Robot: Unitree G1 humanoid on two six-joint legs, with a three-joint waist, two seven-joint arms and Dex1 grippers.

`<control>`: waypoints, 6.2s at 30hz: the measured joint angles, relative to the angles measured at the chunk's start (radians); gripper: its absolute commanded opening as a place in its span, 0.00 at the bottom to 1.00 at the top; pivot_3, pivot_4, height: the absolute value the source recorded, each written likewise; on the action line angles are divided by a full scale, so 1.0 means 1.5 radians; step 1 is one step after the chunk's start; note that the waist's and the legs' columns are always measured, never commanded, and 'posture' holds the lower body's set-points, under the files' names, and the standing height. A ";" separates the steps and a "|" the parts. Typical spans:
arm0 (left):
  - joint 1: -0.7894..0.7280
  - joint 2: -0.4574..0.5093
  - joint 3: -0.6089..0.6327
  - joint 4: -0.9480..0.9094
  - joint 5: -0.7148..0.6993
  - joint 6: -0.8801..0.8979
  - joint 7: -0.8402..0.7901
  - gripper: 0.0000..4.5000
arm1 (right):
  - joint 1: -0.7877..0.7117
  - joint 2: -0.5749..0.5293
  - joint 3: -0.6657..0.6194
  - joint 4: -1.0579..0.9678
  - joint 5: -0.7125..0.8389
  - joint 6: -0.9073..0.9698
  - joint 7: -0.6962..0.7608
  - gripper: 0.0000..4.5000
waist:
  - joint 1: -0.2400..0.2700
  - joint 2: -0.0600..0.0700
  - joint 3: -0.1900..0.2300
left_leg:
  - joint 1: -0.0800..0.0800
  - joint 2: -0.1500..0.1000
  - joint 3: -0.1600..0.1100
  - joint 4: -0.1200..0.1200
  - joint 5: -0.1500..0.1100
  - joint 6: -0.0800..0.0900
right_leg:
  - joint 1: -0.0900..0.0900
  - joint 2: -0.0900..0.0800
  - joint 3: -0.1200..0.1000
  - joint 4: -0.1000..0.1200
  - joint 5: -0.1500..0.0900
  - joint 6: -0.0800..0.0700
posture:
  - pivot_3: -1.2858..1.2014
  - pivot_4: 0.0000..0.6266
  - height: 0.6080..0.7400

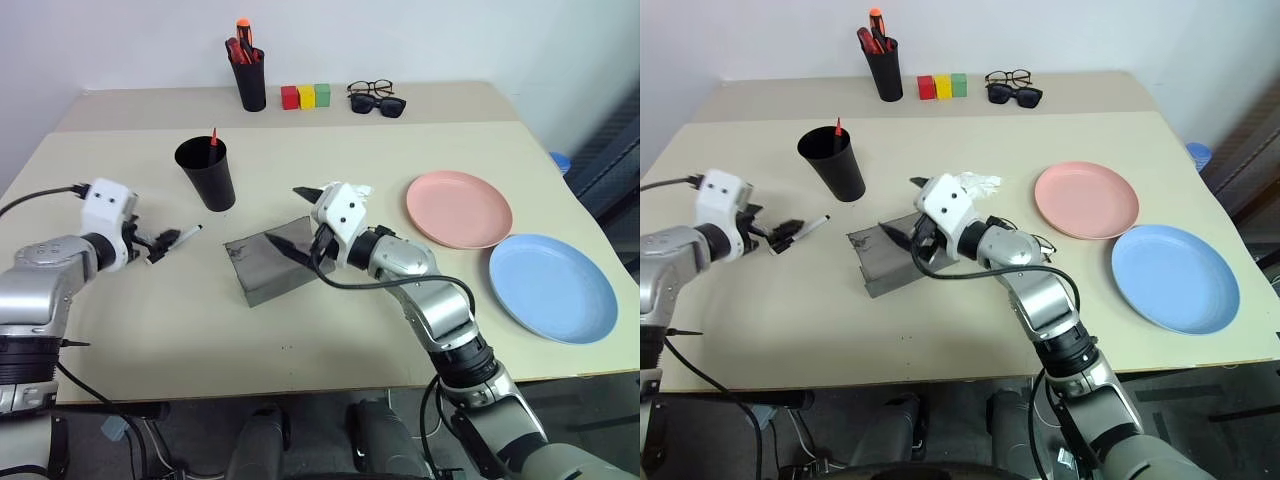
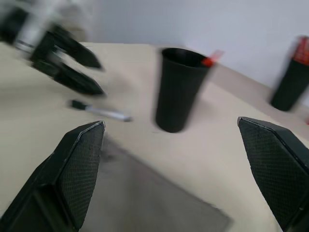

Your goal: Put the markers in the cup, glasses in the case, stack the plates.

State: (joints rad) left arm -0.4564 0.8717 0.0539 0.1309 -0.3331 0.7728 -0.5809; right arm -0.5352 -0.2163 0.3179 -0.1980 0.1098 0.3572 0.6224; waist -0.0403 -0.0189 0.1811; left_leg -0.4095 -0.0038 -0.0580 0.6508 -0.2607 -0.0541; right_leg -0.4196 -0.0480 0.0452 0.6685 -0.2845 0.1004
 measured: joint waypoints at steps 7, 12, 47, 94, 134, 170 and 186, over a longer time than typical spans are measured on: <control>-0.138 -0.040 -0.099 0.127 0.070 0.044 -0.038 0.94 | 0.021 -0.020 0.011 -0.033 0.008 0.007 0.028 1.00 | -0.002 0.000 0.000 | 0.000 0.000 0.000 0.000 0.000 0.000 | 0.000 0.001 0.000 0.000 0.000 0.000 | 0.52 0.24 1.00; -0.177 -0.066 -0.105 0.182 0.081 0.045 -0.054 0.49 | 0.032 -0.018 0.017 -0.047 0.006 0.016 0.018 1.00 | -0.001 0.000 0.000 | 0.001 0.000 0.000 0.001 0.000 0.000 | 0.000 0.000 0.000 0.001 0.000 0.000 | 0.52 0.24 1.00; -0.303 -0.329 0.124 0.353 0.103 -0.645 0.250 0.01 | -0.054 0.109 -0.062 0.081 -0.017 -0.009 -0.137 1.00 | -0.006 -0.004 -0.002 | -0.001 0.000 0.002 0.000 0.000 0.000 | -0.003 -0.001 0.001 0.001 0.000 0.000 | 0.52 0.24 1.00; -0.045 -0.083 -0.266 -0.198 0.014 -0.031 -0.215 0.00 | 0.119 -0.187 -0.125 -0.132 0.041 0.089 0.013 1.00 | 0.002 -0.002 -0.001 | 0.002 0.001 0.001 0.001 0.000 0.001 | 0.004 0.000 0.001 -0.002 0.000 0.000 | 0.52 0.24 1.00; 0.139 -0.131 -0.036 -0.270 -0.035 -0.201 -0.263 0.51 | 0.005 -0.289 -0.006 -0.048 -0.142 0.335 -0.029 1.00 | 0.005 -0.002 -0.001 | 0.002 0.001 0.000 0.002 -0.001 0.002 | 0.004 -0.001 0.000 -0.002 0.000 0.000 | 0.52 0.24 1.00; 0.229 -0.093 0.106 -0.258 -0.062 -0.198 -0.185 0.52 | -0.098 -0.251 0.030 -0.071 -0.185 0.167 0.063 0.01 | -0.012 -0.002 -0.001 | 0.004 0.002 0.001 -0.001 -0.001 0.002 | 0.004 0.001 0.001 -0.002 -0.001 -0.001 | 0.52 0.24 1.00; 0.361 -0.077 0.192 -0.336 -0.115 -0.169 -0.173 0.52 | -0.149 -0.105 0.164 0.114 -0.230 0.067 0.096 0.01 | 0.014 -0.002 -0.001 | 0.004 0.001 0.000 -0.001 -0.001 0.002 | 0.004 -0.004 -0.001 -0.003 0.000 -0.001 | 0.52 0.24 1.00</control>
State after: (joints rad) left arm 0.0845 0.7570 0.3420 -0.3733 -0.5058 0.5195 -0.8397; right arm -0.7586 -0.3731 0.5644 -0.0274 -0.2347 0.4580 0.7661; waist -0.0192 -0.0216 0.1798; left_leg -0.4041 -0.0026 -0.0576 0.6499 -0.2623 -0.0516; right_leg -0.4129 -0.0538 0.0432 0.6647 -0.2852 0.0990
